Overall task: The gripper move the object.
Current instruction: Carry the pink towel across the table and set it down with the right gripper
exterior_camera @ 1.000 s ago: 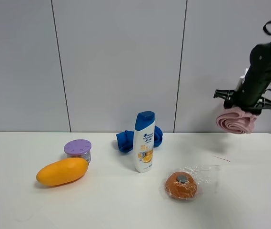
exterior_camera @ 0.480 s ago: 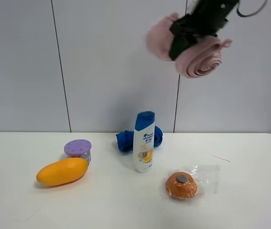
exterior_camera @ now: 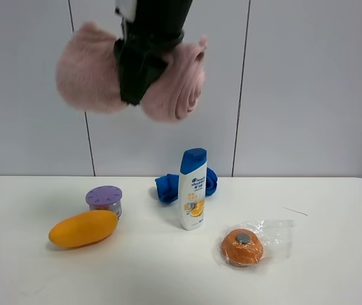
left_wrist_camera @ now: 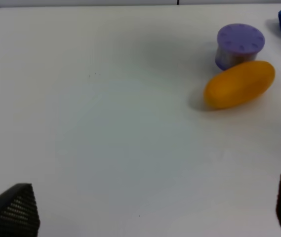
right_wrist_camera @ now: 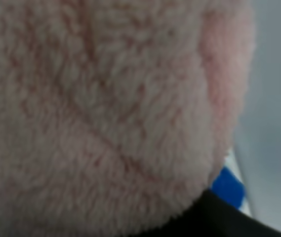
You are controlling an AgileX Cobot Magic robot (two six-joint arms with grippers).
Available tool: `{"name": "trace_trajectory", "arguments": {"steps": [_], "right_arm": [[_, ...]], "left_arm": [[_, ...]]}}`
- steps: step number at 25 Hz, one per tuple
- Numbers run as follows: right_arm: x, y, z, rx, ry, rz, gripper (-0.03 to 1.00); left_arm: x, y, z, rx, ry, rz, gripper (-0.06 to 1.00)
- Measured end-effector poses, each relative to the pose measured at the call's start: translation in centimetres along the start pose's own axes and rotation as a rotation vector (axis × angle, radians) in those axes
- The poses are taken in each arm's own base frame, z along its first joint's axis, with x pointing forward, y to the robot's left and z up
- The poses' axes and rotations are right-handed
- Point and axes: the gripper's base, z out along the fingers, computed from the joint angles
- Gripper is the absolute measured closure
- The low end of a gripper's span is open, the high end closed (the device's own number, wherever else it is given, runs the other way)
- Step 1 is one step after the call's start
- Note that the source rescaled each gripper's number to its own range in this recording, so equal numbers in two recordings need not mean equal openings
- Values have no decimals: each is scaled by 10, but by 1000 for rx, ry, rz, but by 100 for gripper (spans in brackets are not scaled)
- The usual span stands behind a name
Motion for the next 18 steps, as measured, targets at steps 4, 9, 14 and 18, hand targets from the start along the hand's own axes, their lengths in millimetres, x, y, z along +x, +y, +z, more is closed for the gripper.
{"name": "trace_trajectory", "arguments": {"steps": [4,9,14,18], "right_arm": [[-1,20,63,-74,122,-111,97],[15,38,128,-183,276,-264,97],[27,47,175,-227,315,-333,97],[32,53,196,-254,303,-338,97]], "left_arm": [[0,0,0,0,0,0,-6],[0,0,0,0,0,0,-6],[0,0,0,0,0,0,-6],[0,0,0,0,0,0,-6]]}}
